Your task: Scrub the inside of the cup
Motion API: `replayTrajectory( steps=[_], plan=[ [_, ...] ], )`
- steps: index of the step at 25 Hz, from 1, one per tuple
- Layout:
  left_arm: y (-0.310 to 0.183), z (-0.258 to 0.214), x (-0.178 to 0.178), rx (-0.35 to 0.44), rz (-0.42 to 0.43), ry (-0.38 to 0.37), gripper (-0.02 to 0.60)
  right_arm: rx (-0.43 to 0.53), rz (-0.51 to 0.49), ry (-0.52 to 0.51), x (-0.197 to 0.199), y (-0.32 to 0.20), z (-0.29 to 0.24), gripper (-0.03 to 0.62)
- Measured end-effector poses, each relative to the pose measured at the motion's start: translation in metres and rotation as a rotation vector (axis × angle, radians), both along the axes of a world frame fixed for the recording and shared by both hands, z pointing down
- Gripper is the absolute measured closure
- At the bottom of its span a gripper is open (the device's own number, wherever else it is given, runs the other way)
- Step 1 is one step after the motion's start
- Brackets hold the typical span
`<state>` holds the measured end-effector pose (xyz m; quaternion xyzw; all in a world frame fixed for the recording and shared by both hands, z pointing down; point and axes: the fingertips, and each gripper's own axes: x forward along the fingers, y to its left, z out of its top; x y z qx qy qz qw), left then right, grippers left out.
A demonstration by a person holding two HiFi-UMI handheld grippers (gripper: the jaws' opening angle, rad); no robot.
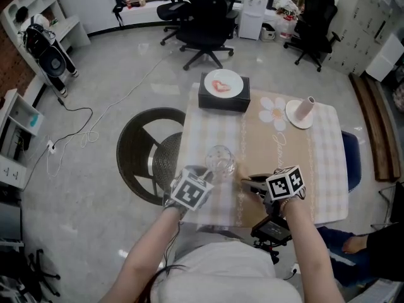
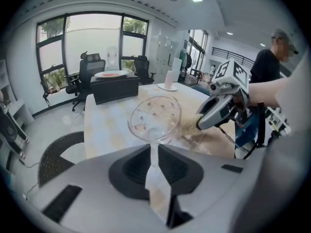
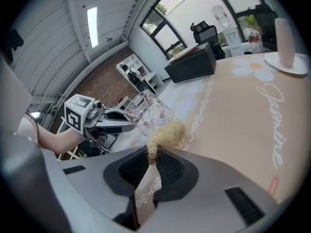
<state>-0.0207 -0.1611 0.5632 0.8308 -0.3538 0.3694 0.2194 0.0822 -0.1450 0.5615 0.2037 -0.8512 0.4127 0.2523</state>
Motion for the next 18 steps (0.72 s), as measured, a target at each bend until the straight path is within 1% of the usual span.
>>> replayTrajectory(
  steps=[6,12,18],
  plan=[
    [0.000,-0.002,0.001,-0.033,-0.071,0.081,0.531,-0.021,0.033,-0.044,-0.001,0.006,-0.001,0.546],
    [0.002,-0.008,0.001,-0.092,-0.177,0.171,0.529,-0.047,0.032,-0.088,-0.010,0.017,-0.001,0.546],
    [0.003,-0.008,0.001,-0.109,-0.227,0.207,0.529,-0.058,0.014,-0.115,-0.021,0.027,0.000,0.546]
  ],
)
